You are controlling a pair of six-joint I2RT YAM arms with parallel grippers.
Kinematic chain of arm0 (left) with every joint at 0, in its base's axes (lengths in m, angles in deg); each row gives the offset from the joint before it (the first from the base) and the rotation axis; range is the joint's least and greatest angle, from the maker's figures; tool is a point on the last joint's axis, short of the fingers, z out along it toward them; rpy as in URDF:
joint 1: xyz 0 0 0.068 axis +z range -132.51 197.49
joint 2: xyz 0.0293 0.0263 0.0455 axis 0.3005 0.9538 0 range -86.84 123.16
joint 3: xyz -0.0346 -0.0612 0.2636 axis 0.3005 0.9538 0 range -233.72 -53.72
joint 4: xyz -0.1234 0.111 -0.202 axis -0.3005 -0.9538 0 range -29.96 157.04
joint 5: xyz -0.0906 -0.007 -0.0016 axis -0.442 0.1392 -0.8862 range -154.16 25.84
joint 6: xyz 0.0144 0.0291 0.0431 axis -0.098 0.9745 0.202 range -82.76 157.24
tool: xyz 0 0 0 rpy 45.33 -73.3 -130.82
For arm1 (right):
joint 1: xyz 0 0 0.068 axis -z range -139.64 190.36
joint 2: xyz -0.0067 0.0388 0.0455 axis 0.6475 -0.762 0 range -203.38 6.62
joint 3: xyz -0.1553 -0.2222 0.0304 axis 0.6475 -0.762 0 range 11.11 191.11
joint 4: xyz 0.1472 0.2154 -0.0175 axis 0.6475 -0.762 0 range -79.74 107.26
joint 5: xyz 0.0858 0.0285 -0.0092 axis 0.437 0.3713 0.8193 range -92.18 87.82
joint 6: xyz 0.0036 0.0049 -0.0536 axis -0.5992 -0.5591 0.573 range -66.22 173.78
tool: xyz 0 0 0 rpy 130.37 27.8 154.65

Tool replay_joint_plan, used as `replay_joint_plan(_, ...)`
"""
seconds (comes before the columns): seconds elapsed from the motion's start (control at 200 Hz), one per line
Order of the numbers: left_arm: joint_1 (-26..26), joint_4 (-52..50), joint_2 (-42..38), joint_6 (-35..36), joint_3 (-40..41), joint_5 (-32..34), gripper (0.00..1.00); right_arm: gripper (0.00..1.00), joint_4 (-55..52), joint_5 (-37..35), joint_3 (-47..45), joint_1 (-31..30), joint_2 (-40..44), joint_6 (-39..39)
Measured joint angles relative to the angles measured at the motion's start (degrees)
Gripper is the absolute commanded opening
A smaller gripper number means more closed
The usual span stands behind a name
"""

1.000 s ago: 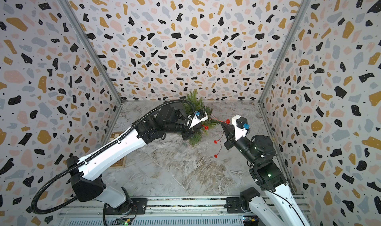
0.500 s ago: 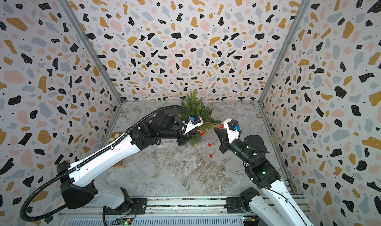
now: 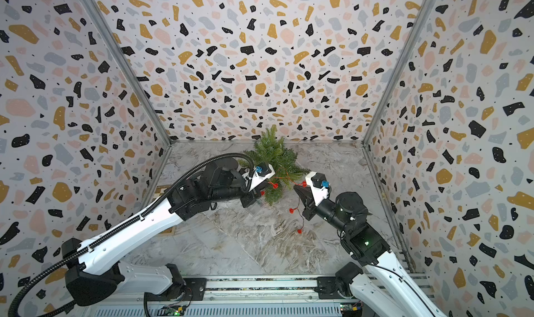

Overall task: Remove string lights from the small christmas tree
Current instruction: Remove the light string from the Christmas tree.

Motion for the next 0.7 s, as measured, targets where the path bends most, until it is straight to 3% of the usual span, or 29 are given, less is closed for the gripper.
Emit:
replay_joint_plan(0.421, 0.0, 0.59, -3.91, -0.44, 4.17, 4.04, 0.0, 0.0, -0.07, 0.46, -1.18, -1.97, -0.24, 0.63)
replay_joint_plan(0.696, 0.0, 1.36, -7.48, -0.63, 8.0, 10.71, 0.0, 0.0, -0.11, 0.94, -1.97, -3.54, -1.2, 0.59)
